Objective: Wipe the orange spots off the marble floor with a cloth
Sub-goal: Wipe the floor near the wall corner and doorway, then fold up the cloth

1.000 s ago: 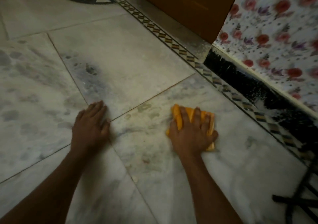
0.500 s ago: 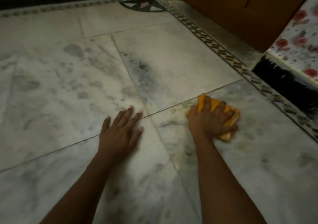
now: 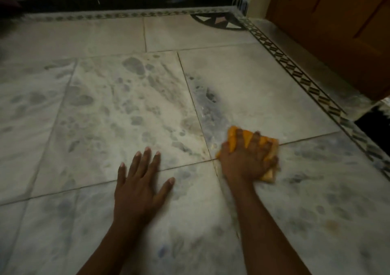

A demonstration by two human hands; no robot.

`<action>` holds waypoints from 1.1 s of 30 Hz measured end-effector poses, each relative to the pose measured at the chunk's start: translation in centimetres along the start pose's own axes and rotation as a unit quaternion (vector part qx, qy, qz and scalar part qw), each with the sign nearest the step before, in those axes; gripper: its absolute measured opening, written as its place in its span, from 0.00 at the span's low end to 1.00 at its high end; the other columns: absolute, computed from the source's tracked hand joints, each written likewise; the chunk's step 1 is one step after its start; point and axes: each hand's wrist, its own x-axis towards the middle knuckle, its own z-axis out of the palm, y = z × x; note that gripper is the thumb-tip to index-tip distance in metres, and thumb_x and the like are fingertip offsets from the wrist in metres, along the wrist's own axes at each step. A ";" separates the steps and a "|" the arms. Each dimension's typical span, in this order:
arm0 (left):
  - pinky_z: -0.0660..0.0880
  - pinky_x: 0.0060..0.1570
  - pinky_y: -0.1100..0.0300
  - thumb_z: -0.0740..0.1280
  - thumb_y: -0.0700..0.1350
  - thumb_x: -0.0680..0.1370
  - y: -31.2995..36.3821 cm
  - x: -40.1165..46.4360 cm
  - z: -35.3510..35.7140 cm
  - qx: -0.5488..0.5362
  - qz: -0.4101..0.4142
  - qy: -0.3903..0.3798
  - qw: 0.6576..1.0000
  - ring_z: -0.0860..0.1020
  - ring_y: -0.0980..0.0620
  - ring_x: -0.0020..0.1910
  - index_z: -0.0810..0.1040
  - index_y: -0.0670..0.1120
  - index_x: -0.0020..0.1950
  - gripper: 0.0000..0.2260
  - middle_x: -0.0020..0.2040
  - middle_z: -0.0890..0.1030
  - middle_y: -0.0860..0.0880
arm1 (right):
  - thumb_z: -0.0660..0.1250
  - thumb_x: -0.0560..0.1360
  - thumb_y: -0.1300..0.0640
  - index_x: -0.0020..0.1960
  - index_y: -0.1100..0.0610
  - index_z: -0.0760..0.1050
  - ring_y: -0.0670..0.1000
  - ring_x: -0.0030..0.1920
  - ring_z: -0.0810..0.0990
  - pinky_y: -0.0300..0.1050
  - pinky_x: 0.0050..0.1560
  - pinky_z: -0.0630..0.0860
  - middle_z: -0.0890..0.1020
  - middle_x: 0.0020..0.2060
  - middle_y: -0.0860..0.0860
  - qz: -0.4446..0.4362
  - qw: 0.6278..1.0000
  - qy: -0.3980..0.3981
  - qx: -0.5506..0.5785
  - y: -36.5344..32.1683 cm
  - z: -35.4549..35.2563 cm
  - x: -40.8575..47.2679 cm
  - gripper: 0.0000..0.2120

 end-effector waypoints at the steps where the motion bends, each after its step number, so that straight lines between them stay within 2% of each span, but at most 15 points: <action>1: 0.48 0.81 0.43 0.48 0.72 0.79 0.0 0.1 -0.3 -0.007 -0.021 0.000 1.000 0.50 0.53 0.84 0.52 0.61 0.83 0.34 0.84 0.50 0.57 | 0.52 0.78 0.33 0.80 0.36 0.61 0.64 0.83 0.53 0.73 0.77 0.46 0.58 0.84 0.52 -0.064 0.997 0.031 -0.008 -1.0 0.9 -0.4 0.31; 3: 0.51 0.81 0.42 0.48 0.71 0.79 0.0 -0.4 -0.2 -0.025 -0.055 0.003 0.998 0.52 0.52 0.83 0.54 0.62 0.83 0.33 0.84 0.51 0.57 | 0.59 0.77 0.36 0.77 0.38 0.69 0.64 0.80 0.63 0.73 0.76 0.54 0.67 0.80 0.53 -0.232 0.971 0.053 -0.030 0.1 2.2 -4.1 0.29; 6: 0.54 0.80 0.42 0.44 0.71 0.80 0.5 -0.1 -1.1 -0.050 -0.062 -0.005 0.997 0.52 0.53 0.83 0.55 0.62 0.83 0.32 0.84 0.50 0.58 | 0.62 0.76 0.34 0.78 0.32 0.63 0.58 0.82 0.61 0.72 0.75 0.58 0.64 0.82 0.48 -0.375 0.924 0.023 -0.071 5.3 0.0 -7.9 0.31; 8: 0.55 0.80 0.42 0.46 0.70 0.80 0.4 0.4 -1.1 -0.055 -0.060 -0.003 0.997 0.52 0.53 0.84 0.56 0.62 0.83 0.31 0.84 0.51 0.58 | 0.58 0.76 0.32 0.78 0.30 0.61 0.58 0.83 0.58 0.73 0.76 0.55 0.62 0.83 0.49 -0.337 0.935 0.033 -0.102 7.2 -1.1 -5.1 0.31; 9: 0.55 0.80 0.42 0.48 0.69 0.80 0.0 0.5 -0.9 -0.055 -0.060 -0.001 0.997 0.52 0.53 0.83 0.57 0.61 0.82 0.31 0.84 0.52 0.58 | 0.55 0.76 0.32 0.79 0.31 0.61 0.59 0.83 0.57 0.74 0.77 0.52 0.61 0.83 0.50 -0.272 0.954 0.040 -0.119 6.8 -0.9 -3.3 0.31; 11: 0.55 0.80 0.42 0.51 0.68 0.79 -0.3 0.8 -0.3 -0.049 -0.058 0.011 0.997 0.54 0.52 0.83 0.59 0.61 0.82 0.31 0.84 0.54 0.56 | 0.50 0.76 0.31 0.80 0.33 0.61 0.61 0.83 0.55 0.73 0.78 0.45 0.61 0.83 0.52 -0.122 0.986 0.063 -0.093 3.3 -0.2 0.2 0.32; 13: 0.54 0.80 0.42 0.52 0.68 0.79 -0.5 1.1 0.1 -0.050 -0.050 0.023 0.997 0.55 0.51 0.83 0.60 0.60 0.82 0.32 0.84 0.56 0.55 | 0.48 0.75 0.32 0.81 0.34 0.59 0.62 0.83 0.53 0.72 0.78 0.42 0.58 0.84 0.53 -0.064 0.995 0.049 -0.060 -1.7 0.5 2.4 0.34; 18: 0.48 0.81 0.43 0.50 0.67 0.80 -0.5 1.0 -0.4 -0.052 -0.047 -0.010 0.997 0.50 0.50 0.84 0.55 0.60 0.83 0.31 0.85 0.50 0.56 | 0.46 0.73 0.33 0.78 0.37 0.66 0.59 0.83 0.55 0.69 0.78 0.48 0.62 0.82 0.49 -0.280 0.957 -0.077 -0.021 -4.2 0.0 -1.8 0.35; 21: 0.41 0.80 0.42 0.46 0.69 0.80 0.1 2.0 -3.0 -0.054 -0.063 -0.148 0.985 0.38 0.50 0.83 0.43 0.60 0.83 0.33 0.83 0.37 0.56 | 0.52 0.76 0.36 0.76 0.40 0.70 0.53 0.82 0.59 0.63 0.80 0.54 0.67 0.80 0.46 -0.235 0.941 -0.225 0.098 -2.7 -3.9 -5.0 0.30; 23: 0.43 0.80 0.40 0.51 0.66 0.83 0.1 2.9 -5.8 -0.044 -0.049 -0.293 0.954 0.37 0.46 0.83 0.38 0.59 0.83 0.34 0.83 0.33 0.53 | 0.60 0.79 0.44 0.68 0.39 0.77 0.51 0.71 0.76 0.57 0.74 0.70 0.80 0.70 0.46 -0.130 0.916 -0.278 0.257 -3.3 -7.5 -6.2 0.19; 25: 0.53 0.80 0.42 0.55 0.59 0.85 0.8 2.7 -10.5 -0.105 -0.062 -0.380 0.917 0.47 0.43 0.84 0.43 0.58 0.84 0.31 0.85 0.44 0.47 | 0.63 0.81 0.55 0.66 0.46 0.81 0.41 0.56 0.84 0.45 0.62 0.81 0.85 0.60 0.45 -0.043 0.867 -0.292 0.402 -4.2 -11.7 -7.4 0.17; 27: 0.61 0.77 0.49 0.58 0.55 0.86 2.8 1.7 -15.4 -0.223 -0.097 -0.350 0.905 0.61 0.43 0.81 0.53 0.56 0.84 0.27 0.83 0.60 0.46 | 0.61 0.82 0.66 0.67 0.58 0.80 0.37 0.47 0.84 0.31 0.47 0.79 0.85 0.58 0.51 0.006 0.838 -0.299 0.457 -5.3 -16.9 -9.0 0.18; 28: 0.64 0.74 0.53 0.61 0.53 0.85 4.2 1.1 -18.4 -0.279 -0.113 -0.306 0.903 0.67 0.46 0.78 0.60 0.55 0.82 0.25 0.80 0.66 0.48 | 0.60 0.81 0.68 0.66 0.58 0.81 0.39 0.48 0.85 0.31 0.44 0.79 0.85 0.59 0.54 0.022 0.823 -0.307 0.478 -6.0 -19.5 -9.7 0.17; 30: 0.71 0.69 0.59 0.65 0.50 0.84 7.1 0.5 -25.6 -0.379 -0.121 -0.226 0.889 0.76 0.58 0.68 0.72 0.56 0.74 0.18 0.73 0.76 0.54 | 0.65 0.79 0.62 0.61 0.52 0.83 0.50 0.54 0.86 0.41 0.52 0.83 0.87 0.57 0.55 0.063 0.795 -0.312 0.517 -7.4 -26.0 -11.6 0.15; 33: 0.77 0.53 0.71 0.67 0.45 0.83 10.7 0.4 -38.0 -0.459 -0.123 -0.172 0.863 0.79 0.72 0.54 0.79 0.60 0.61 0.10 0.59 0.82 0.60 | 0.68 0.75 0.55 0.63 0.52 0.83 0.61 0.60 0.85 0.65 0.66 0.79 0.87 0.58 0.58 0.119 0.746 -0.302 0.582 -10.2 -36.6 -14.1 0.17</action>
